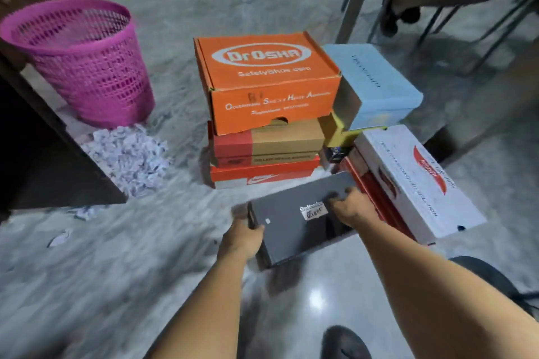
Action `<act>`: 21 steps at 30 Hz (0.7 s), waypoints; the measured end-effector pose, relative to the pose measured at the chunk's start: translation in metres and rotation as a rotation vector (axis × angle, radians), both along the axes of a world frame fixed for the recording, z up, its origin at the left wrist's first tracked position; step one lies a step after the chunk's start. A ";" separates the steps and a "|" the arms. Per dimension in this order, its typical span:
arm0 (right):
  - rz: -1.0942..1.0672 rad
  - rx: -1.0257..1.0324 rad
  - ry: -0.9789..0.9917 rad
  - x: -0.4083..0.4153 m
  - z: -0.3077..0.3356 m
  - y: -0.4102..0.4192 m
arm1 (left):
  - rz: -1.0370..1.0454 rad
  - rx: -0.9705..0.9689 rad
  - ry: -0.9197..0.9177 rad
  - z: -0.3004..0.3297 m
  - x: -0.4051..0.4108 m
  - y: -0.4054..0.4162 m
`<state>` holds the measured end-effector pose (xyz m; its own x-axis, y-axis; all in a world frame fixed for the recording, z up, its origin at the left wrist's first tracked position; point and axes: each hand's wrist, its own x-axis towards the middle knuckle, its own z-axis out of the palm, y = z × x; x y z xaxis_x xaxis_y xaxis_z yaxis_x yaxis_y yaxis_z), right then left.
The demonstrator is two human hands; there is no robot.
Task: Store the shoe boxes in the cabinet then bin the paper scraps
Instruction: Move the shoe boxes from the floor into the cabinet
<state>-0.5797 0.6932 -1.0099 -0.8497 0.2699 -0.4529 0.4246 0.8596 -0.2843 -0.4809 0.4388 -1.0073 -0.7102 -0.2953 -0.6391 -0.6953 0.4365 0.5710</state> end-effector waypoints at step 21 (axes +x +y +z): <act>0.198 -0.588 -0.003 0.118 -0.035 -0.184 | 0.722 -0.113 0.024 -0.004 0.137 -0.176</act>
